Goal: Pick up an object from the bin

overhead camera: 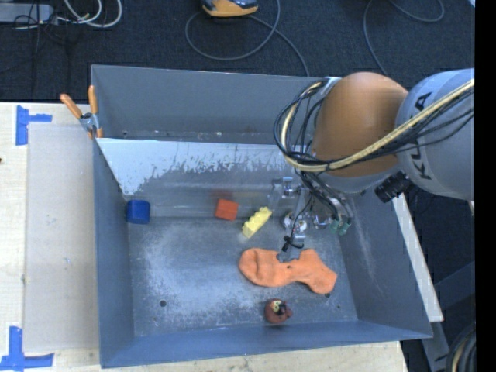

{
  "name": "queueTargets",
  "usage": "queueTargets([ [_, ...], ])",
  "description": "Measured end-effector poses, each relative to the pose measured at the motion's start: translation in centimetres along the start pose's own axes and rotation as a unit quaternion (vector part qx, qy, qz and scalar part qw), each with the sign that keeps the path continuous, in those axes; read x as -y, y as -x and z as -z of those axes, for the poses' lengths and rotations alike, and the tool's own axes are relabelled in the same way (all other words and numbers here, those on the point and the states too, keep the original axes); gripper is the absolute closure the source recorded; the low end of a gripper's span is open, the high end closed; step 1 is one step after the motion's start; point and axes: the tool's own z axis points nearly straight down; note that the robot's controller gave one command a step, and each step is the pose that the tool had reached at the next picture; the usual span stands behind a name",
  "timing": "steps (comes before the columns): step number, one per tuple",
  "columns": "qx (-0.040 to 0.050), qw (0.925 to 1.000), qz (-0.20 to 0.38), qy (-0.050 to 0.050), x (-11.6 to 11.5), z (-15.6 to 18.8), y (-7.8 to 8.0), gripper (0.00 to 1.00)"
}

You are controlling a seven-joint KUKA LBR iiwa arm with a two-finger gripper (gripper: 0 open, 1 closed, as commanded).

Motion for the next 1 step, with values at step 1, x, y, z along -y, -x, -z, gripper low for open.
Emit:
queueTargets([
  [1,0.0000,1.0000,0.000,0.000,0.00,0.00,0.00,0.00],
])
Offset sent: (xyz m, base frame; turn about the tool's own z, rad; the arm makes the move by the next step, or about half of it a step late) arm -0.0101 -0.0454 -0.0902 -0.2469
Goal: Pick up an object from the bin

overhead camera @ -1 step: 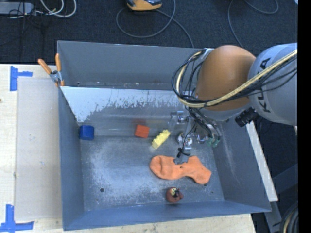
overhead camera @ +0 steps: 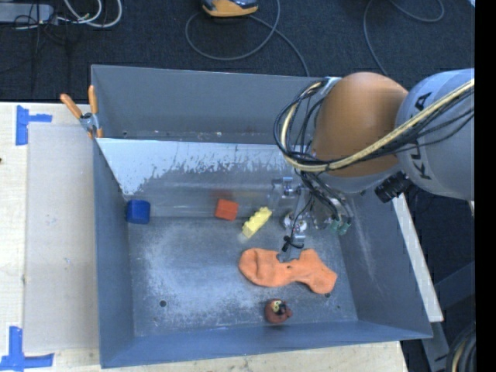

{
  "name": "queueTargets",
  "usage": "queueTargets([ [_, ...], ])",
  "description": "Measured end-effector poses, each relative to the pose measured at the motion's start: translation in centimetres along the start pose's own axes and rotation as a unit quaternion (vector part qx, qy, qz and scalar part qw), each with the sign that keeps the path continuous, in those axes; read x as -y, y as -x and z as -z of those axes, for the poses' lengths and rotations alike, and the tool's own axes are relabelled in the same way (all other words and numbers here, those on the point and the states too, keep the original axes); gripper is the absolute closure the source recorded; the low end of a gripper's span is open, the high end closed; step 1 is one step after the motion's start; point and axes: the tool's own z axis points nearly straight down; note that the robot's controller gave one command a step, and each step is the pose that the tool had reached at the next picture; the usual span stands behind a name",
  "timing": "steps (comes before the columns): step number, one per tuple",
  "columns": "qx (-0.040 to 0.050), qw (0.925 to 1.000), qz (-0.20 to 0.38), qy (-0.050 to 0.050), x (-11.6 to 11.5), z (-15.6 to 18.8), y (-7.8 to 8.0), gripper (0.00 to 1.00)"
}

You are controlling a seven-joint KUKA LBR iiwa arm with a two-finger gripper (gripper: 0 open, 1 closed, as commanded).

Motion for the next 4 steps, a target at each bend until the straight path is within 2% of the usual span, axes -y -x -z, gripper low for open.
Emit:
queueTargets([
  [1,0.0020,0.9990,0.045,0.000,1.3,-2.9,-0.2,0.00],
  [2,0.0035,0.9981,0.062,-0.001,2.1,-4.9,-0.8,0.00],
  [3,-0.0052,0.9993,0.038,0.000,0.7,-2.8,-2.0,0.00],
  [4,0.0075,0.9996,0.026,0.000,0.2,-0.1,-2.6,0.00],
])
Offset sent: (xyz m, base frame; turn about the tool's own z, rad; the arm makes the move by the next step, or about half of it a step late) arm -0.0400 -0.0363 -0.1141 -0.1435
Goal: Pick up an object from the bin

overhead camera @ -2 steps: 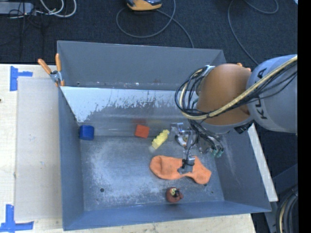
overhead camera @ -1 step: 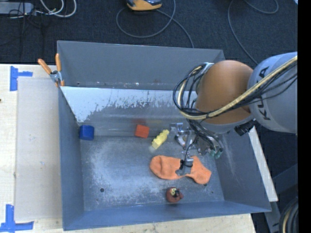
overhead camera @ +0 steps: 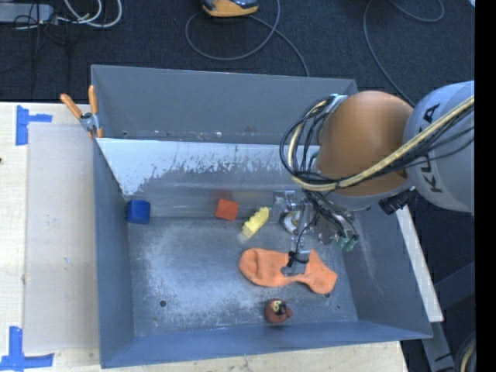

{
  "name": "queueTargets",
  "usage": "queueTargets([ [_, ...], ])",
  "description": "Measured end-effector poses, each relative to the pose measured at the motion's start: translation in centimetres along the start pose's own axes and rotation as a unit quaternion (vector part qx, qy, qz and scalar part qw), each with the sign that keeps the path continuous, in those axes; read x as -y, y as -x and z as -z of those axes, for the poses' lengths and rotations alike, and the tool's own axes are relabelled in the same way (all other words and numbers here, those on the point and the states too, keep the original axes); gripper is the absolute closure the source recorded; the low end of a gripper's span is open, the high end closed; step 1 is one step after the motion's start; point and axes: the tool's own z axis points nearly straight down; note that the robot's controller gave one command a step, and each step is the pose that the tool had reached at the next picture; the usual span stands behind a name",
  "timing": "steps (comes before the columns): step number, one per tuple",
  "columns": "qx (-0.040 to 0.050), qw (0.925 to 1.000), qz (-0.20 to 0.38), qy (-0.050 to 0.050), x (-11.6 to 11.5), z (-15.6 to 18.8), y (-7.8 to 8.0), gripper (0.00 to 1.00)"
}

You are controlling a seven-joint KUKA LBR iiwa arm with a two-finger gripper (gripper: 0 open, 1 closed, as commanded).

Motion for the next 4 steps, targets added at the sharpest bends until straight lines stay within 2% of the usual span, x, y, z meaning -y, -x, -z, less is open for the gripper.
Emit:
queueTargets([
  [1,-0.0088,0.9982,0.059,0.001,-0.1,-3.5,-0.4,0.00],
  [2,-0.0048,0.9839,0.179,0.001,0.6,-6.6,-1.3,0.00],
  [3,-0.0071,0.9908,0.135,0.001,1.5,-8.5,-2.0,0.00],
  [4,-0.0056,0.9607,0.278,0.001,1.6,-10.8,-0.8,0.00],
])
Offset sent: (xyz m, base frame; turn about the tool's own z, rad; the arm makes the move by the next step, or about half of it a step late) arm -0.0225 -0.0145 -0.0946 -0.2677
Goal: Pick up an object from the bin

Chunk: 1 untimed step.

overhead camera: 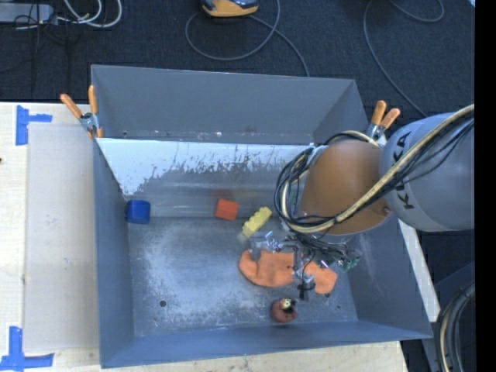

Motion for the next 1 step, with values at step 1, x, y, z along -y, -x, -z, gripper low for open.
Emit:
queueTargets([
  [1,-0.0009,0.9878,-0.156,0.001,2.18,-2.57,0.25,1.00],
])
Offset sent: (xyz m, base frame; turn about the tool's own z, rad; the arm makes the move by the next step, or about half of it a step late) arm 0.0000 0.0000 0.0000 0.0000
